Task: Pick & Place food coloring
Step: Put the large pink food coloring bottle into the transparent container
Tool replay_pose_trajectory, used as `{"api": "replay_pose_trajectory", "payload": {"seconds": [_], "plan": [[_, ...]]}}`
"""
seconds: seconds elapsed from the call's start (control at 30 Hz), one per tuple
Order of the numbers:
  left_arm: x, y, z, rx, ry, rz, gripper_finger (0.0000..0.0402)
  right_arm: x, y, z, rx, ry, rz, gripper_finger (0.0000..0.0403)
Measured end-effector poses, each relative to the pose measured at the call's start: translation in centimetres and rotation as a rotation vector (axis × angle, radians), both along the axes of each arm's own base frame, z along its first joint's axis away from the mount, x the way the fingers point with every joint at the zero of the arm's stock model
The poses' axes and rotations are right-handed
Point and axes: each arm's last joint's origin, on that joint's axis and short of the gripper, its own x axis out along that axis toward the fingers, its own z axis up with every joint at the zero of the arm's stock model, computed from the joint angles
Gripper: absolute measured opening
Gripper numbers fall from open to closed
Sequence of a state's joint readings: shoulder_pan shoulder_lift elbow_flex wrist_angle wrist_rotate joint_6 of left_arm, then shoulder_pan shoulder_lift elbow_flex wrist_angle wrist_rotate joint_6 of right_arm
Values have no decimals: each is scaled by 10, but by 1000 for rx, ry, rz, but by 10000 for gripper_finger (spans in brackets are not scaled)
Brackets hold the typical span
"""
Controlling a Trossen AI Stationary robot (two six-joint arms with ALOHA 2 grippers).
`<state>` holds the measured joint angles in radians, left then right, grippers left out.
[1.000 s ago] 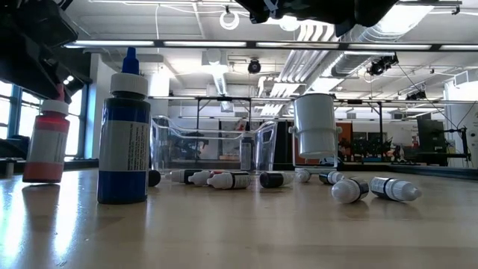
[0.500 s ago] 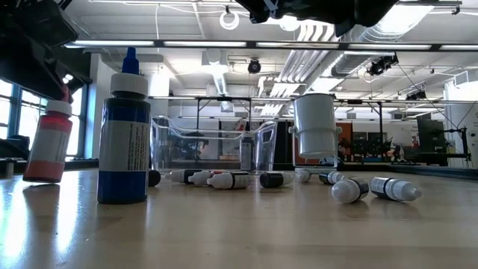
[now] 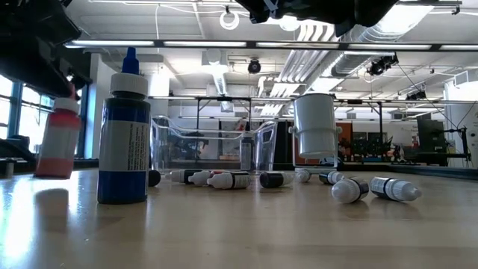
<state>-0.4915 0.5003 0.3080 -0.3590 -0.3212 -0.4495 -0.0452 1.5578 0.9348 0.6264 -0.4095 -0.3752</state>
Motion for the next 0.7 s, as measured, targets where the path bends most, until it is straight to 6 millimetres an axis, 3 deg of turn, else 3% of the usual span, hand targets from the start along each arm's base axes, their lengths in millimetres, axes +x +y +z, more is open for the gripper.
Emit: {"api": "replay_pose_trajectory", "payload": {"seconds": [0.23,0.37,0.5,0.7], "plan": [[9,-1,21,53,-242,65,18,0,-1,1,0,-15,-35,108],[10,1,39,97,-301,151,21,-2,-6,6,1,-11,-225,108],[13,2,62,166,-326,210,23,-20,-15,20,-11,66,-456,108],[34,12,100,318,-323,309,24,-61,-28,35,32,255,-632,108]]}}
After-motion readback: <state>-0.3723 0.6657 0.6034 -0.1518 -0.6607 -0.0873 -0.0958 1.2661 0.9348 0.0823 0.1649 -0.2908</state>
